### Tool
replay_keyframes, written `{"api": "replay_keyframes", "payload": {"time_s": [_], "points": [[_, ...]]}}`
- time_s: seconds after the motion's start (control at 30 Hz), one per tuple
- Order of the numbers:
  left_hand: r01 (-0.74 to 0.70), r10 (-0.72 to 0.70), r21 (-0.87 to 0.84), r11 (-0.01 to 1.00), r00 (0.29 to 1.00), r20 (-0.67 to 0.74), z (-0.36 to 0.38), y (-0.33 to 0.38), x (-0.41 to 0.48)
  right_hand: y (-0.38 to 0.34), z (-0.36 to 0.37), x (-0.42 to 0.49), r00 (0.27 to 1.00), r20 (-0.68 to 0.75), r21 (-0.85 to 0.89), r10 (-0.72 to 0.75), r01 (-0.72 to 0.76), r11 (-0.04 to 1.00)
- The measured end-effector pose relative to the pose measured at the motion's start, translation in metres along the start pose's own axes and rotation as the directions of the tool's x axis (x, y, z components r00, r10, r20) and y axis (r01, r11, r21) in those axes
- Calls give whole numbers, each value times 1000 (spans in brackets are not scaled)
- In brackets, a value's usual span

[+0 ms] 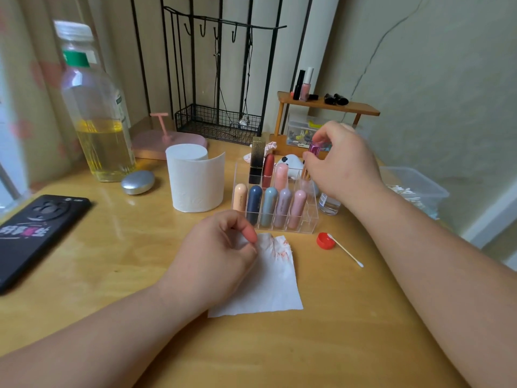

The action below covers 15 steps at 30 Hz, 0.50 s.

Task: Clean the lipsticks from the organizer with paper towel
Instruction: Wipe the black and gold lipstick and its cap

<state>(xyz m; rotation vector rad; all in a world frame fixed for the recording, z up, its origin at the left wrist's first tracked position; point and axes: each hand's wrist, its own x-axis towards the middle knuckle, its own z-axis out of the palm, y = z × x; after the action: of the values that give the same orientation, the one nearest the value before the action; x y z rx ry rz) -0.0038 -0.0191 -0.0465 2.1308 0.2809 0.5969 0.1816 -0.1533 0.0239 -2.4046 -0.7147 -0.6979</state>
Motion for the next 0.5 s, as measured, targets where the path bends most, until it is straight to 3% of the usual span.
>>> {"api": "replay_keyframes", "payload": {"time_s": [0.1, 0.17, 0.33, 0.5], "points": [[24, -25, -7, 1000, 1000, -15, -5, 0, 1, -10, 3, -6, 982, -117, -8, -149, 149, 989], [51, -52, -7, 999, 999, -3, -7, 0, 1, -20, 6, -7, 980, -104, 77, -172, 180, 981], [154, -153, -67, 986, 988, 20, -6, -3, 4, -43, 19, 6, 983, 152, 239, -106, 67, 969], [208, -208, -124, 970, 978, 12, -6, -3, 4, -55, 24, 20, 947, 313, 108, -72, 40, 993]]}}
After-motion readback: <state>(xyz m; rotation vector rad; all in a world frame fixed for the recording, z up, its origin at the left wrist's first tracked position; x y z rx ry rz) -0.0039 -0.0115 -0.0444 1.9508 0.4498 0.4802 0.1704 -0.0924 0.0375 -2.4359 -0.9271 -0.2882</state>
